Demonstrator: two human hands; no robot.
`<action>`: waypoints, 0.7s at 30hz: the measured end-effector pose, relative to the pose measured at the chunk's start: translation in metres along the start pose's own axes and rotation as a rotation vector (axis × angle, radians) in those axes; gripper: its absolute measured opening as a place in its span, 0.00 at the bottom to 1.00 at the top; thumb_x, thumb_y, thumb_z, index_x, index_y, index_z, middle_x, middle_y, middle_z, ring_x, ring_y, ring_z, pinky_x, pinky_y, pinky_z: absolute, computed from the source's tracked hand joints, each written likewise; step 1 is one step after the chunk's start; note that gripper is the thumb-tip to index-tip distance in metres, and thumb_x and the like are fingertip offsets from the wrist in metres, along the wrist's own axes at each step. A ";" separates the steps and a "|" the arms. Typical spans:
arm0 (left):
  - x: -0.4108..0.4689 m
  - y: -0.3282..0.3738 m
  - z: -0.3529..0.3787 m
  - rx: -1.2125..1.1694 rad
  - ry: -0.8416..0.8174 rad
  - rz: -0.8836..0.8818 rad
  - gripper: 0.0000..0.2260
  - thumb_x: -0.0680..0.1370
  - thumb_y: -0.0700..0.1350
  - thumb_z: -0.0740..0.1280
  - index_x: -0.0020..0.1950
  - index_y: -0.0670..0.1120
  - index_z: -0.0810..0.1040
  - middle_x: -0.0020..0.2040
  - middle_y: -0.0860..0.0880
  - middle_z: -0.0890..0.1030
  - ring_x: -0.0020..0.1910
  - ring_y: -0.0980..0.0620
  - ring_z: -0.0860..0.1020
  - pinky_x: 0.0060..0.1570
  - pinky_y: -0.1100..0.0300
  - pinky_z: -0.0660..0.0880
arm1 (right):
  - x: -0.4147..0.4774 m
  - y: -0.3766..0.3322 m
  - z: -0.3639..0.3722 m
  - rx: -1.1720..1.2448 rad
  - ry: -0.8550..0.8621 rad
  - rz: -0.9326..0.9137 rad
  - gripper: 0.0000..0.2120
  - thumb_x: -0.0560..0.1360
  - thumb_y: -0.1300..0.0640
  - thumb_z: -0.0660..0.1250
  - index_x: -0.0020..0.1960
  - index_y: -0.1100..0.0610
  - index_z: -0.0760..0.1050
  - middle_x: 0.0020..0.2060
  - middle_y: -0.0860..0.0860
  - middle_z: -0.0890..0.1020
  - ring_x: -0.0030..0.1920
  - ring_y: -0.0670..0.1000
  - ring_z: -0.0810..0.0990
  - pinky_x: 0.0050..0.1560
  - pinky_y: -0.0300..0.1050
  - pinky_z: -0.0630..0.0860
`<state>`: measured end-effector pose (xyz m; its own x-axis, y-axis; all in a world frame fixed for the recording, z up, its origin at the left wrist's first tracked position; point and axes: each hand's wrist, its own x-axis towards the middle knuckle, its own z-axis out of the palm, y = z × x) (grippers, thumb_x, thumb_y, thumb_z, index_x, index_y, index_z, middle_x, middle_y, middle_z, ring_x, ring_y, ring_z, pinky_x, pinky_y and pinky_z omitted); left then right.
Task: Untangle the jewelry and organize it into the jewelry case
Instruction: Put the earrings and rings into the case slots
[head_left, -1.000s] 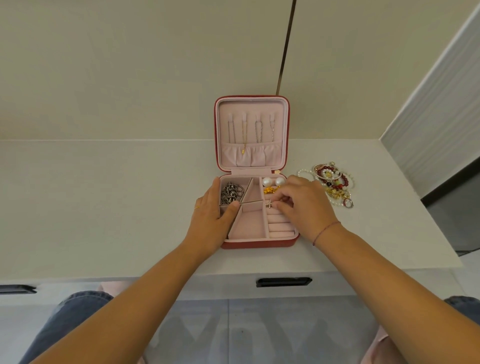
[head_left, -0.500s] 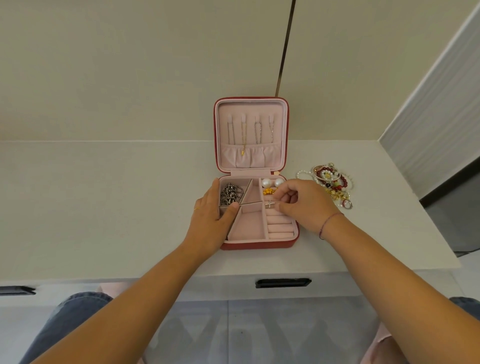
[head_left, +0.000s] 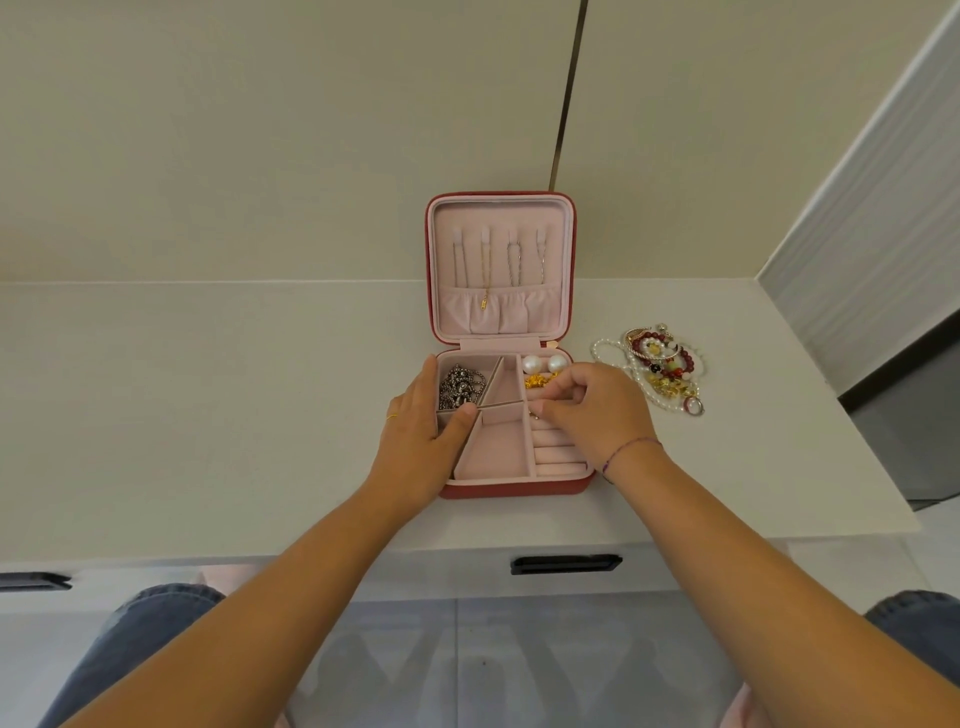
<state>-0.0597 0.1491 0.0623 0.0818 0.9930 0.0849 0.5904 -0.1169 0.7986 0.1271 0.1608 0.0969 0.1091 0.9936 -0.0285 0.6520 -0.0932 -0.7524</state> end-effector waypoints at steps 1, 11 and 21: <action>0.000 -0.001 0.000 -0.003 -0.003 0.004 0.20 0.80 0.55 0.59 0.72 0.57 0.61 0.65 0.55 0.72 0.63 0.51 0.68 0.60 0.55 0.65 | 0.000 0.000 0.001 -0.001 0.014 0.028 0.13 0.67 0.55 0.75 0.31 0.45 0.73 0.32 0.41 0.73 0.38 0.46 0.73 0.53 0.55 0.73; -0.001 0.000 0.000 0.001 0.008 0.004 0.21 0.81 0.53 0.59 0.73 0.57 0.59 0.65 0.58 0.70 0.62 0.54 0.65 0.59 0.58 0.61 | -0.006 0.009 0.000 0.139 0.032 0.100 0.12 0.68 0.53 0.74 0.36 0.53 0.72 0.32 0.45 0.71 0.32 0.44 0.69 0.37 0.37 0.69; -0.002 0.001 0.000 -0.011 -0.003 -0.013 0.21 0.80 0.56 0.57 0.72 0.58 0.60 0.63 0.58 0.71 0.62 0.52 0.66 0.58 0.56 0.63 | 0.008 0.079 -0.065 0.114 0.469 0.181 0.04 0.70 0.56 0.73 0.43 0.53 0.79 0.42 0.55 0.81 0.42 0.52 0.77 0.48 0.45 0.74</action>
<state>-0.0598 0.1475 0.0630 0.0761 0.9945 0.0726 0.5826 -0.1034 0.8062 0.2282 0.1574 0.0796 0.5542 0.8246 0.1138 0.5088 -0.2274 -0.8303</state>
